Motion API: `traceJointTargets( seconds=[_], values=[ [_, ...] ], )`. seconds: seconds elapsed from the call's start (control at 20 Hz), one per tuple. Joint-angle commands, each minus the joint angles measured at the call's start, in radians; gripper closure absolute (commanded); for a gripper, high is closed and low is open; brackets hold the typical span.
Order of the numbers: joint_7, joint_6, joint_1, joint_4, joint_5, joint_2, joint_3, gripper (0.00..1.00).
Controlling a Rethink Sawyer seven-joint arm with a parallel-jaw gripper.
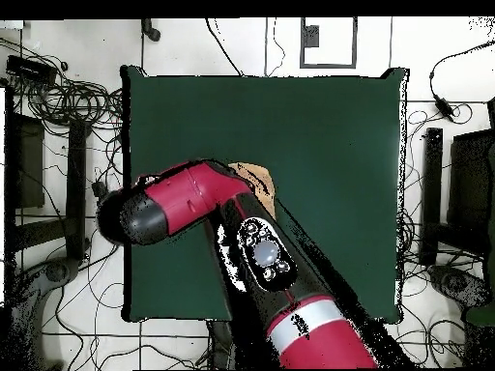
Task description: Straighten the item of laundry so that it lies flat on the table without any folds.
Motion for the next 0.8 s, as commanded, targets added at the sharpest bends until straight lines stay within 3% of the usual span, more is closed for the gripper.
traceJointTargets(
  seconds=[0.05, 0.35, 0.8],
  values=[
    [0.412, -0.158, 0.086, 0.273, 0.044, -0.076, -0.09, 0.0],
    [0.561, -0.31, 0.201, 0.372, 0.096, -0.073, -0.198, 0.0],
    [0.697, -0.403, 0.323, 0.438, 0.199, -0.081, -0.28, 0.0]
  ],
)
